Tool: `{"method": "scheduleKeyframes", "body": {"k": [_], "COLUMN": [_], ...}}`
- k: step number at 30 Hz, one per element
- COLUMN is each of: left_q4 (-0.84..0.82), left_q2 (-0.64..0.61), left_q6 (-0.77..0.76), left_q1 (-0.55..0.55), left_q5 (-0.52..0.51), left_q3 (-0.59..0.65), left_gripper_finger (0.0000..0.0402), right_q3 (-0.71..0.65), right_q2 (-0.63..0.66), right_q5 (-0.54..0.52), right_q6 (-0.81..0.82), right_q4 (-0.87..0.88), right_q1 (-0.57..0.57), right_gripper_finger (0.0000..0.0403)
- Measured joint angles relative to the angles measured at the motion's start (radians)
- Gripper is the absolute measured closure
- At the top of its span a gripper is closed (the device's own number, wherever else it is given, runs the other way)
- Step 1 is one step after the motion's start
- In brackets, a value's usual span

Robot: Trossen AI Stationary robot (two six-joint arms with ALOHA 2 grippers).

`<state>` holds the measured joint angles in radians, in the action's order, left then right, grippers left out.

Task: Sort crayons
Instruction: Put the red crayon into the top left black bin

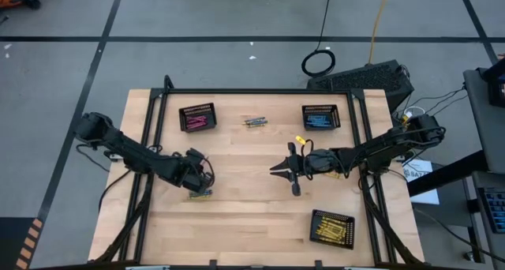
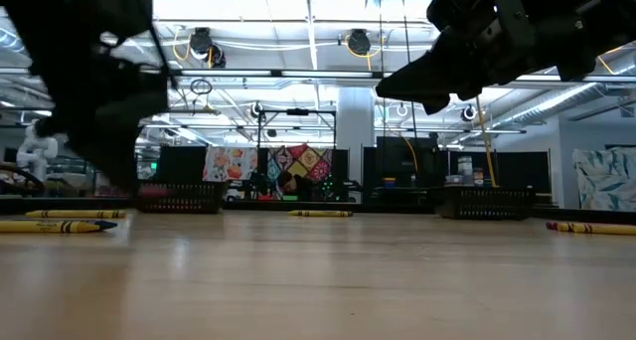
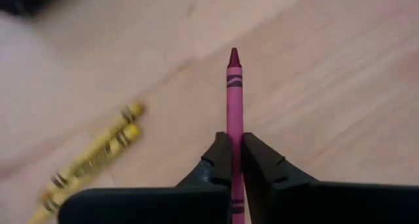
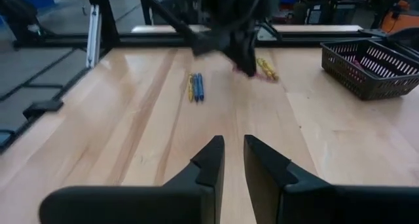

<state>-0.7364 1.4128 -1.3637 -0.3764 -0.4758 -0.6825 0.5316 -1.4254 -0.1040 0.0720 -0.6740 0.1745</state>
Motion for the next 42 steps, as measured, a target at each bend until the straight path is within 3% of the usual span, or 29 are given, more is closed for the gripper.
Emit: {"method": "scheduleKeyframes", "body": {"k": [7,13,19,23,33,42], "left_q4": [-0.14,-0.304,-0.272,-0.271,-0.212,-0.126], "left_q2": [-0.129,-0.171,-0.143,-0.085,0.1,0.087], "left_q6": [0.319,0.766,1.304,1.536,1.666,1.721], "left_q1": [0.086,0.33,0.626,0.777,0.989,1.027], "left_q5": [-0.139,-0.093,0.054,0.095,0.082,0.154], "left_q3": [-0.146,-0.28,-0.298,-0.294,-0.292,-0.292], "left_gripper_finger": [0.0394,0.0395,0.0396,0.0396,0.0388,0.0296], "right_q3": [0.0,0.0,0.0,0.0,0.0,0.0], "right_q2": [0.0,0.0,0.0,0.0,0.0,0.0], "right_q5": [0.0,0.0,0.0,0.0,0.0,0.0], "right_q6": [-0.009,-0.01,-0.009,-0.005,-0.004,0.014], "right_q4": [-0.005,-0.011,-0.029,-0.029,-0.025,-0.017], "right_q1": [0.0,0.0,-0.003,-0.003,-0.003,-0.002], "right_gripper_finger": [0.036,0.036,0.036,0.036,0.036,0.036]}}
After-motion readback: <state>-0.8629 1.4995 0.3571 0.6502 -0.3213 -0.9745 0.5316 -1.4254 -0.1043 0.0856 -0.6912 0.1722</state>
